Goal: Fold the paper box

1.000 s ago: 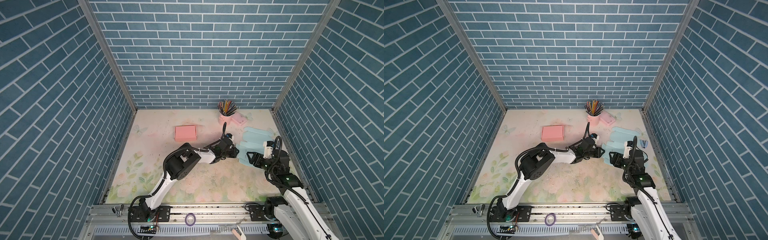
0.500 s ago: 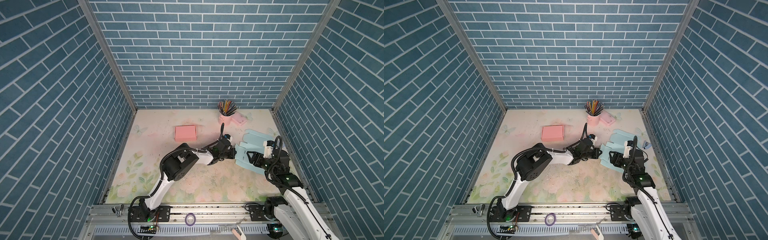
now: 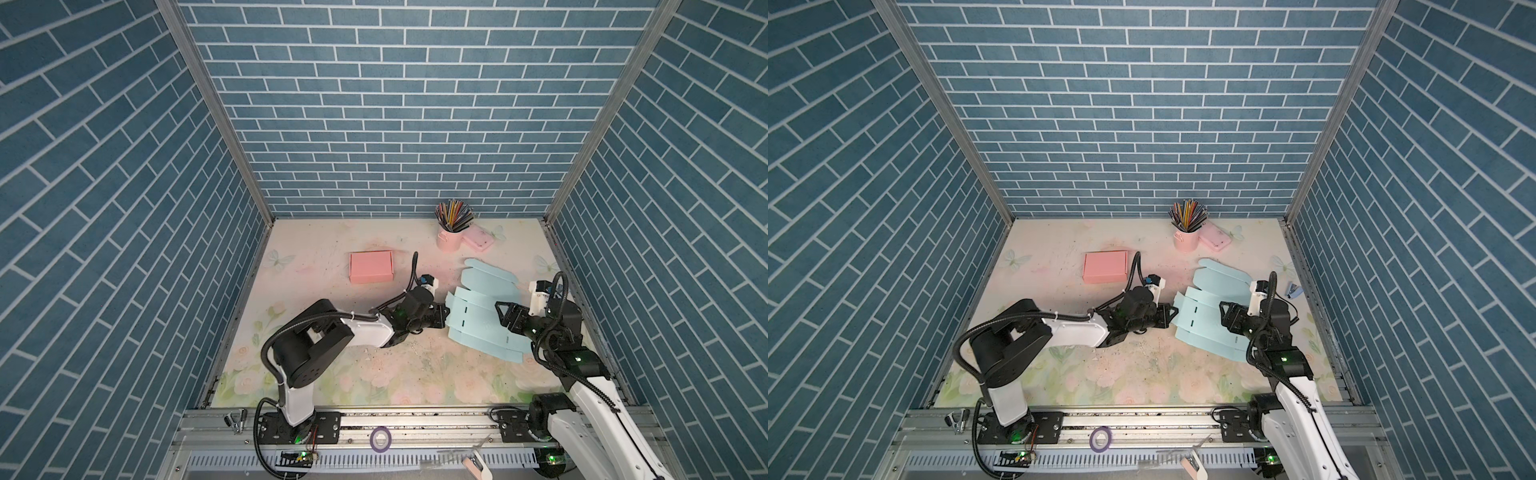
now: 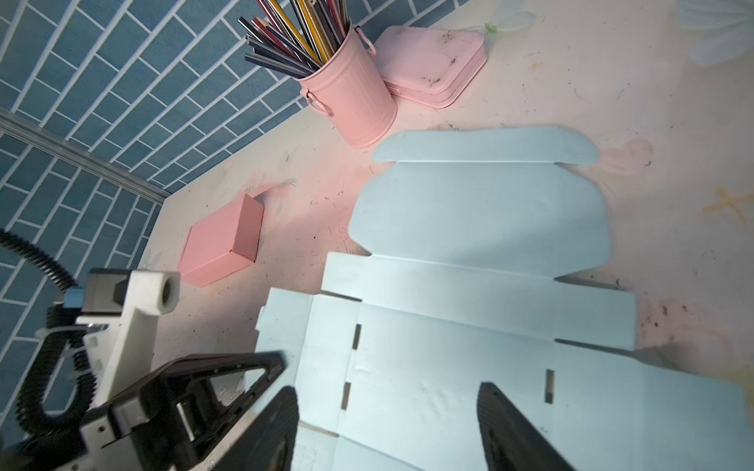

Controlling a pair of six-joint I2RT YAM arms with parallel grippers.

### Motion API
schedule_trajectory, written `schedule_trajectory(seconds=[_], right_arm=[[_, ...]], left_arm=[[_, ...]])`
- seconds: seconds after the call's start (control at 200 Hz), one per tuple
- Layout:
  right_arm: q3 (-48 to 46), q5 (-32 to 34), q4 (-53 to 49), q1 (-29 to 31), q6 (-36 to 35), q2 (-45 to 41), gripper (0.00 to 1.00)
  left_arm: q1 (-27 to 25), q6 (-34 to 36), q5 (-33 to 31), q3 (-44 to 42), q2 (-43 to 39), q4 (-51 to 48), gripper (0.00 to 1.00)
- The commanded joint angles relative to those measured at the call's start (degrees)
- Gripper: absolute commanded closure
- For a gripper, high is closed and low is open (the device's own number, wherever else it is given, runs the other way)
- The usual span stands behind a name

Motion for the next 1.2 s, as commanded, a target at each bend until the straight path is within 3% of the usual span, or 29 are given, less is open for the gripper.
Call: schedule_trajectory(seconds=[0.0, 0.235, 0.64, 1.07, 1.19], right_arm=[[-0.74, -0.46, 2.29, -0.14, 1.54, 0.59, 0.30], [-2.17, -1.74, 7.11, -0.19, 2.97, 4.43, 0.30], [-4.47, -3.06, 10.79, 2.20, 4.37, 7.27, 0.31], [-3.29, -0.62, 10.31, 6.46, 4.11, 8.57, 0.31], [-3.06, 0.15, 8.54, 7.14, 4.11, 7.23, 0.30]], left_arm=[[0.29, -1.48, -4.32, -6.24, -4.95, 1.55, 1.00], [-0.14, -2.05, -8.40, -17.35, -14.90, -0.19, 1.00], [-0.33, -4.60, -16.98, -28.12, -30.83, -9.66, 1.00], [-4.09, -6.71, -18.78, -28.76, -28.48, -7.02, 1.00], [-6.58, -6.45, -20.65, -27.64, -27.41, -7.74, 0.96]])
